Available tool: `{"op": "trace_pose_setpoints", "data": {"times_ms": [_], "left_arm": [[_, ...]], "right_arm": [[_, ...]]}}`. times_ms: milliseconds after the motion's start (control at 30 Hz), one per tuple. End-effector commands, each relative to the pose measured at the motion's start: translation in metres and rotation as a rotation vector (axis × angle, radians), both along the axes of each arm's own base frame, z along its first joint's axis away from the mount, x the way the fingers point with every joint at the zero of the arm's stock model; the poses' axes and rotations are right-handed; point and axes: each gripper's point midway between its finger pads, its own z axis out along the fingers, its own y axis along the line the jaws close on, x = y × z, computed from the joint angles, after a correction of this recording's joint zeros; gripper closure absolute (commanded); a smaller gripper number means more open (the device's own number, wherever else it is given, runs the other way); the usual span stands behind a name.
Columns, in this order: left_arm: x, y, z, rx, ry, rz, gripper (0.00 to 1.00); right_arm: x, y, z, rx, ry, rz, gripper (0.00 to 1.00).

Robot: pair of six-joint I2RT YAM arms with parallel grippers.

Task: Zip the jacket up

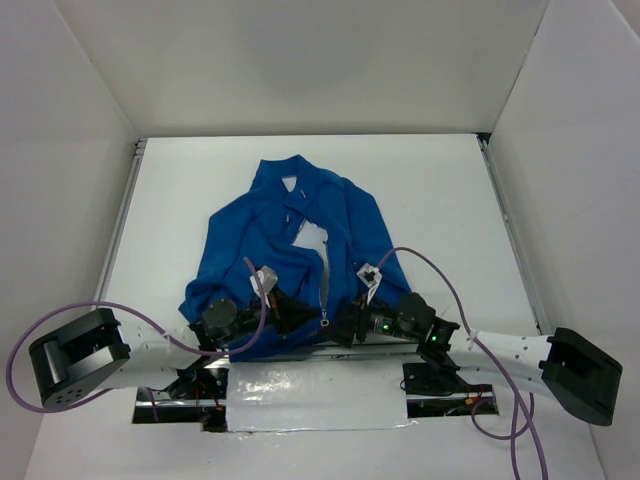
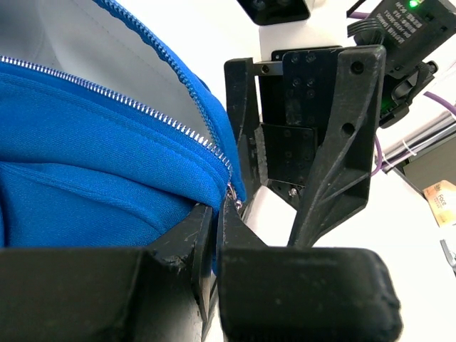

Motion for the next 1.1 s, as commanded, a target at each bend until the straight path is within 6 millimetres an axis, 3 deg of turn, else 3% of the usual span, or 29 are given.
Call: {"op": "trace_pose_setpoints", "data": {"times_ms": [0, 367, 433, 533, 800, 933, 967, 1067], "left_arm": [[-0.001, -0.008, 0.038, -0.111, -0.073, -0.027, 1.00], [0.000, -0.007, 0.037, -0.109, -0.076, -0.023, 1.00], [0.000, -0.008, 0.038, -0.110, -0.077, -0.023, 1.00], [0.000, -0.007, 0.037, -0.107, -0.075, -0.023, 1.00], [0.000, -0.008, 0.038, -0.109, -0.079, -0.025, 1.00], [-0.001, -0.007, 0.038, -0.106, -0.082, -0.027, 1.00], [0.000, -0.007, 0.039, -0.108, -0.085, -0.024, 1.00], [0.000, -0.006, 0.038, -0.107, -0.086, -0.024, 1.00]], "right_arm": [[-0.001, 0.003, 0.016, 0.075, -0.036, -0.009, 0.39], [0.002, 0.003, 0.006, 0.056, 0.027, -0.051, 0.60], [0.003, 0.001, 0.003, 0.053, 0.042, -0.063, 0.66], [0.004, 0.000, 0.002, 0.053, 0.061, -0.078, 0.88], [0.008, 0.001, 0.002, 0.050, 0.167, -0.124, 1.00], [0.011, 0.000, -0.001, 0.051, 0.308, -0.179, 1.00], [0.011, -0.002, -0.010, 0.018, 0.362, -0.202, 1.00], [0.009, 0.000, -0.001, 0.044, 0.451, -0.214, 1.00]]}}
